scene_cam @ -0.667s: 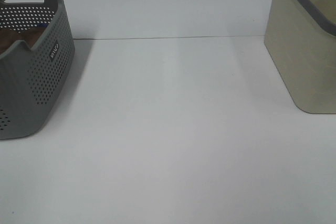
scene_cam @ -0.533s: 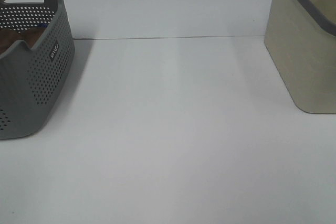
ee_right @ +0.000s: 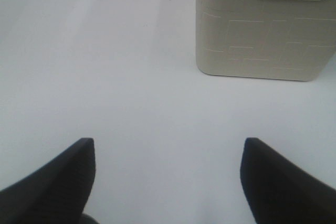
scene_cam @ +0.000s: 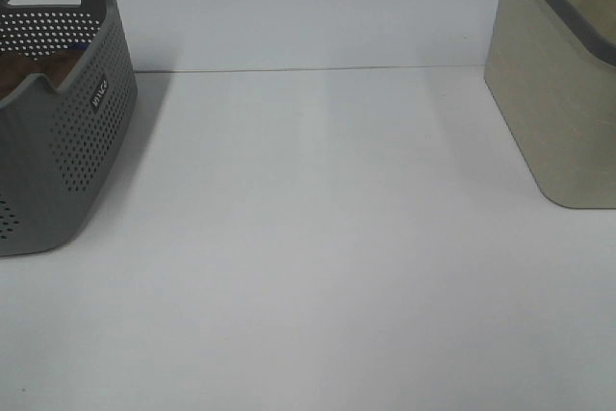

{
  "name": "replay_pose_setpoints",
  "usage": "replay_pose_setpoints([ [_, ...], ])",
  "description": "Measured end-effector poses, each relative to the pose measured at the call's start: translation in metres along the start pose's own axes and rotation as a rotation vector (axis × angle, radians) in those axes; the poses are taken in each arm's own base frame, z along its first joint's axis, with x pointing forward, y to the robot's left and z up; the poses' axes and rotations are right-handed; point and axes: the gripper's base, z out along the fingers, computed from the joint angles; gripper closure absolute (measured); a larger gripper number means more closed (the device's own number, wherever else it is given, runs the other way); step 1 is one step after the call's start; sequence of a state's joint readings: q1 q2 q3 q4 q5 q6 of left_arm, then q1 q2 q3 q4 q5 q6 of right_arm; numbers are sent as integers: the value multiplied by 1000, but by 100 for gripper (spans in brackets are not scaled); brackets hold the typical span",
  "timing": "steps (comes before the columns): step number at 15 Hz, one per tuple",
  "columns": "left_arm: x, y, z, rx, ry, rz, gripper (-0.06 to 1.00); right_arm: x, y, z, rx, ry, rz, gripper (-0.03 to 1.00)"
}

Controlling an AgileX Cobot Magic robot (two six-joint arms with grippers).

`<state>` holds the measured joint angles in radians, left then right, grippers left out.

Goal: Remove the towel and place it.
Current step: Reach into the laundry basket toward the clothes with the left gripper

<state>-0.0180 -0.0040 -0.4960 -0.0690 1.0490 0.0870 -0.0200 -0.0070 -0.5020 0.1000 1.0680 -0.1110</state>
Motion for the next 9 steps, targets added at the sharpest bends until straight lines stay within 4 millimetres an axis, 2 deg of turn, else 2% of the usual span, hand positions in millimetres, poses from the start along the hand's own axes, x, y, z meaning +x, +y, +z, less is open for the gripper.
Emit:
replay_pose_setpoints([
  [9, 0, 0, 0, 0, 0, 0, 35, 0, 0, 0, 0, 0, 0, 24],
])
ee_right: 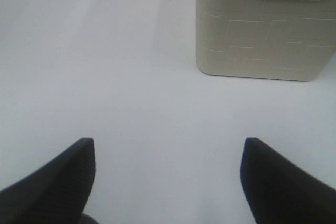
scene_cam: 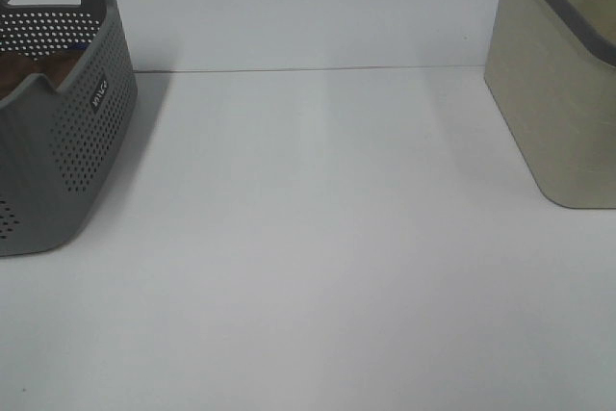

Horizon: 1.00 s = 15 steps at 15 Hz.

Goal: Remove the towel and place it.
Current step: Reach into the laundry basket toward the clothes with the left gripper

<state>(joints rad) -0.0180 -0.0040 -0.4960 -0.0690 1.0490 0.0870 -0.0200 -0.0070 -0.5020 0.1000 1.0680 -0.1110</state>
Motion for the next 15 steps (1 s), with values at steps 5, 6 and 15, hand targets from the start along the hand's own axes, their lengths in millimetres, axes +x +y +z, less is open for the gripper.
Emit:
replay_pose_setpoints([
  [5, 0, 0, 0, 0, 0, 0, 35, 0, 0, 0, 0, 0, 0, 24],
  [6, 0, 0, 0, 0, 0, 0, 35, 0, 0, 0, 0, 0, 0, 24],
  [15, 0, 0, 0, 0, 0, 0, 35, 0, 0, 0, 0, 0, 0, 24],
])
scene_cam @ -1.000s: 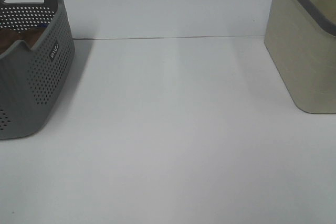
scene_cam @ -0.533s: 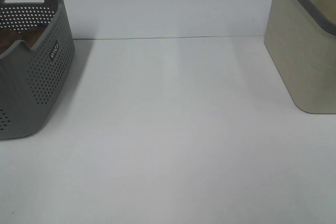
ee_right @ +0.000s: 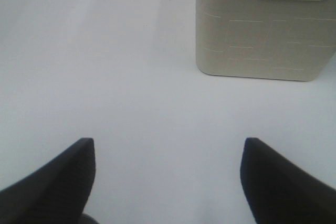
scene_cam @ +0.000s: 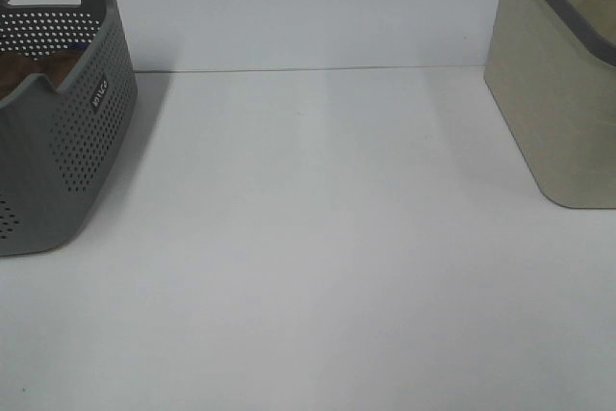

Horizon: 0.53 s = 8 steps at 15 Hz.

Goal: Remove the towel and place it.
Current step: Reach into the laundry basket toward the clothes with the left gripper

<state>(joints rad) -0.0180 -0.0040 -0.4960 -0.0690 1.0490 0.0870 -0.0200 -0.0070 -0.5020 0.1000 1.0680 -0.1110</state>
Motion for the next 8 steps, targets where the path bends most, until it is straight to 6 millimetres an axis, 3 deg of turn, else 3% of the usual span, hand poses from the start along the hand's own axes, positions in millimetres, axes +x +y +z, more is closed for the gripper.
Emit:
replay_pose_setpoints([
  [8, 0, 0, 0, 0, 0, 0, 35, 0, 0, 0, 0, 0, 0, 24],
])
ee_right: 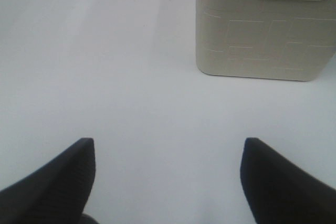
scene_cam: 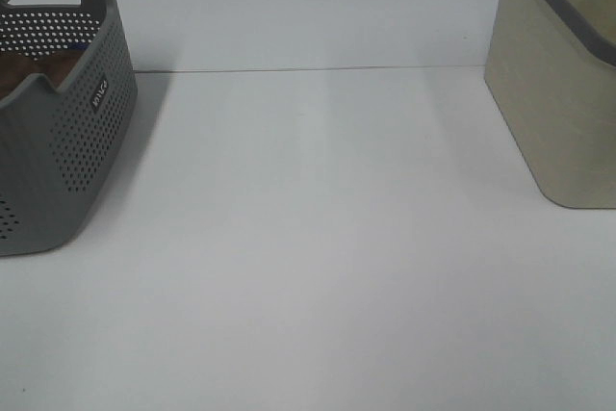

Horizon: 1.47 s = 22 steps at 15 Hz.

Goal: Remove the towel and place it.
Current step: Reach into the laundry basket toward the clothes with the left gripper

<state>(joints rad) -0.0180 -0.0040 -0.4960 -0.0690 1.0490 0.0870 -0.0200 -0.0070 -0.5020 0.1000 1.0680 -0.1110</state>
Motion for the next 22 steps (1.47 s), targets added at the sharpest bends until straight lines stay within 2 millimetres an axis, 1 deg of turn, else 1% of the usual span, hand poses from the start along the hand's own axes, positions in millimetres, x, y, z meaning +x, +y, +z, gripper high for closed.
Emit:
replay_pose_setpoints([
  [22, 0, 0, 0, 0, 0, 0, 35, 0, 0, 0, 0, 0, 0, 24],
])
